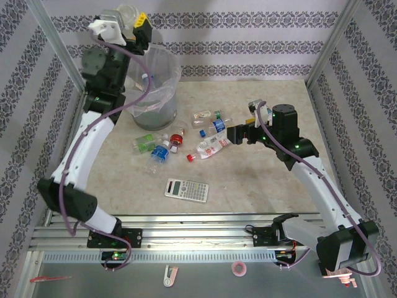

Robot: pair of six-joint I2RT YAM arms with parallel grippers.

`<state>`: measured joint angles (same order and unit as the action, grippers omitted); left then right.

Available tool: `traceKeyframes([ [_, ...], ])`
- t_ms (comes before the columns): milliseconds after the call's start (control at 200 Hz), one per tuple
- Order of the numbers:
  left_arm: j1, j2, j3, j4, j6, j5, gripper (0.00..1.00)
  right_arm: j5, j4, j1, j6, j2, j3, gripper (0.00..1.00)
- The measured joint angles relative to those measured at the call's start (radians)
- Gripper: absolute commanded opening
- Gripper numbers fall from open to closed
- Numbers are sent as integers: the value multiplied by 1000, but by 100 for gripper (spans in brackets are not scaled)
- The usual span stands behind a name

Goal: Throw the plastic bottles in the bin

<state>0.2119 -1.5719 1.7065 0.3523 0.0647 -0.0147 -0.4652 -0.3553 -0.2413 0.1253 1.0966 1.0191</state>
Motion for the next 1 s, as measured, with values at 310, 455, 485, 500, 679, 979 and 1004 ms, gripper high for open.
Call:
traceKeyframes([
  [310, -43, -166, 146, -336, 158, -43, 100, -7, -22, 17, -21, -7, 19, 98],
  [455, -41, -117, 302, -375, 173, -73, 100, -3, -22, 24, -8, -7, 17, 98],
  [485, -41, -100, 318, -381, 175, -80, 100, -2, -22, 28, -3, -6, 17, 98],
  [500, -41, -93, 324, -383, 176, -83, 100, 0, -22, 29, -1, -5, 17, 98],
  [679, -41, -22, 359, -415, 182, -122, 100, 32, -58, 48, 13, 43, 26, 98],
  [979, 2, -23, 413, -541, 171, -237, 100, 94, -152, 132, 40, 131, 100, 98],
  [1004, 7, -23, 414, -545, 168, -246, 100, 99, -159, 140, 41, 140, 110, 98],
])
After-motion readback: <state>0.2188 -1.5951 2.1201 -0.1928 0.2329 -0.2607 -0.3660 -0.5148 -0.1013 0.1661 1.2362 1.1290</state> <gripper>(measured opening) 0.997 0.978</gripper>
